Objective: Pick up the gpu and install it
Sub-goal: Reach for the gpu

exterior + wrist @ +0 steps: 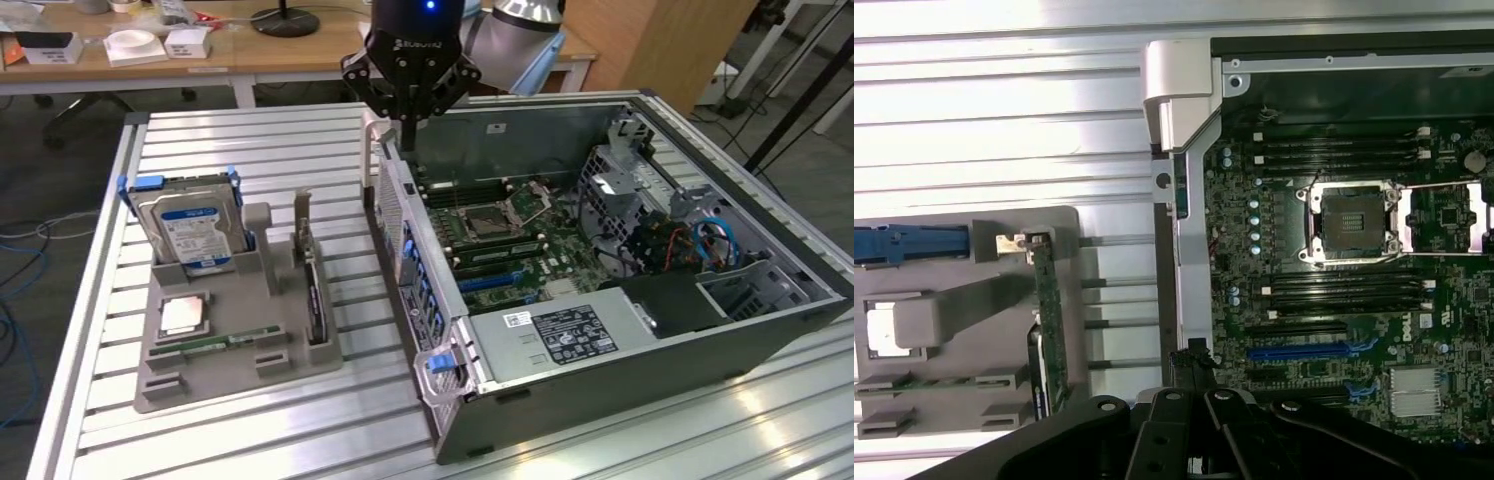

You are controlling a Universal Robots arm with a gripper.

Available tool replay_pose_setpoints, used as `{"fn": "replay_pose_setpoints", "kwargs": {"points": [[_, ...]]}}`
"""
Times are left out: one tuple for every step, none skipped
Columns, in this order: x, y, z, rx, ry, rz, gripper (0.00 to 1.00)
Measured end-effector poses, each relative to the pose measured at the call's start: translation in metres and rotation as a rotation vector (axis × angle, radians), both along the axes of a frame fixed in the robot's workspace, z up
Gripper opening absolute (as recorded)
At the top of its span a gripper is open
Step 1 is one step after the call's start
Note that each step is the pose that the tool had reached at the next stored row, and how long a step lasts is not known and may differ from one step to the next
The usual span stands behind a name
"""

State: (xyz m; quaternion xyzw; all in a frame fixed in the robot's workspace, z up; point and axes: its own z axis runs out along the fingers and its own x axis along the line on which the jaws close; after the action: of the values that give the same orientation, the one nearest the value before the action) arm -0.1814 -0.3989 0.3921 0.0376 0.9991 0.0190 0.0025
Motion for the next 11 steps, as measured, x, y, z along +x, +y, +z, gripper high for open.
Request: {"fn": "replay_pose_setpoints", "kwargs": {"points": [[-0.0003,0.0,0.0,0.0,0.0002,0.0,0.11],[-0.0006,0.0,0.0,-0.0001,0.0003,0.0,0.11],[-0.0009,0.0,0.0,-0.0002,0.0006,0.0,0.11],[-0.0012,0.0,0.0,-0.0002,0.0007,0.0,0.11],[-0.0015,0.0,0.0,-0.0002,0.0009,0.0,0.11],[-0.0018,0.0,0.0,-0.0003,0.001,0.0,0.11],[-0.0021,0.0,0.0,-0.0003,0.0012,0.0,0.11],[-0.0024,0.0,0.0,-0.0004,0.0014,0.0,0.11],[-0.0027,0.0,0.0,-0.0004,0.0016,0.0,0.11],[-0.003,0.0,-0.0001,-0.0005,0.0017,0.0,0.11],[-0.0033,0.0,-0.0001,-0.0005,0.0019,0.0,0.11]]}}
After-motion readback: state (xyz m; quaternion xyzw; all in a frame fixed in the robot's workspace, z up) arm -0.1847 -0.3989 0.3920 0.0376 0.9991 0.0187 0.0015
